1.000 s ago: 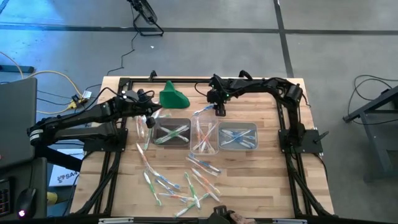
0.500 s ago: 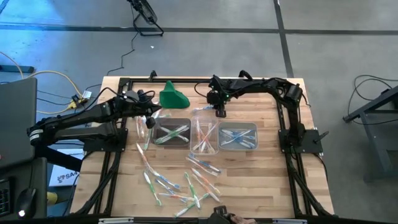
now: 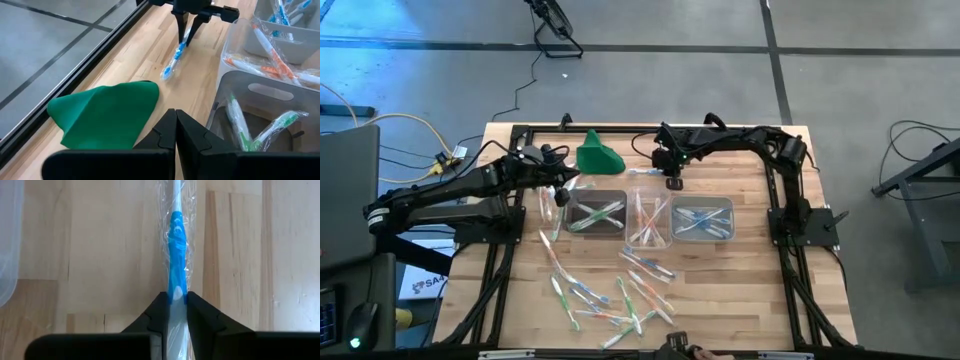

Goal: Pick & Place Toothbrushes
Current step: Put the blue toothbrush into the gray bin

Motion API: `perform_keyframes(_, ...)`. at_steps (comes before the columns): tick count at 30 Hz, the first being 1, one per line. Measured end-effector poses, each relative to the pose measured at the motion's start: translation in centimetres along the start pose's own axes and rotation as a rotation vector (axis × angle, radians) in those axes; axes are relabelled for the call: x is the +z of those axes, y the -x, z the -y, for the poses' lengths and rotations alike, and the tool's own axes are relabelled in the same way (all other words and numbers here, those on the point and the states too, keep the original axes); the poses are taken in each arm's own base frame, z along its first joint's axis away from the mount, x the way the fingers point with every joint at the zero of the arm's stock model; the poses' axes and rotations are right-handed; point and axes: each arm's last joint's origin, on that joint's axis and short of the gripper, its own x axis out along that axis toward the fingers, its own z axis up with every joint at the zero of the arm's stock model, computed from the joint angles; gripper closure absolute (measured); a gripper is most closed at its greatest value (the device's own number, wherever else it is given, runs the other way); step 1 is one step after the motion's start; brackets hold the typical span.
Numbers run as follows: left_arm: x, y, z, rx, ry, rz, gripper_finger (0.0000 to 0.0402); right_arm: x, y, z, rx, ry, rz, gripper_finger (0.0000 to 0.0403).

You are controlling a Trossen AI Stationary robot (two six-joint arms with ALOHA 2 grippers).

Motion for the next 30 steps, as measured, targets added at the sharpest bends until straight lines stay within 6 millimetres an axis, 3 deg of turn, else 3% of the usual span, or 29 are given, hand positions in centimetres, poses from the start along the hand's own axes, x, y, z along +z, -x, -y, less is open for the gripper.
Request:
perform_keyframes(5,0.0,0.0,0.0,0.0,0.0,0.0,0.0401,0.0,1.0,0.1,-0.042,0.0,-0.014,0.0362)
perform_keyframes(9,0.0,0.0,0.0,0.0,0.0,0.0,0.0401,0.6,3.2,0.4,-0.103,0.002,0.028,0.0362)
perform_keyframes(19,0.0,0.0,0.0,0.0,-0.001,0.0,0.0401,0.8,11.0,0.5,-0.22,-0.019,0.121,0.0362)
perform_keyframes(30,0.0,0.0,0.0,0.0,-0.008,0.0,0.0401,-1.1,18.8,-2.0,-0.219,-0.143,0.156,0.0362)
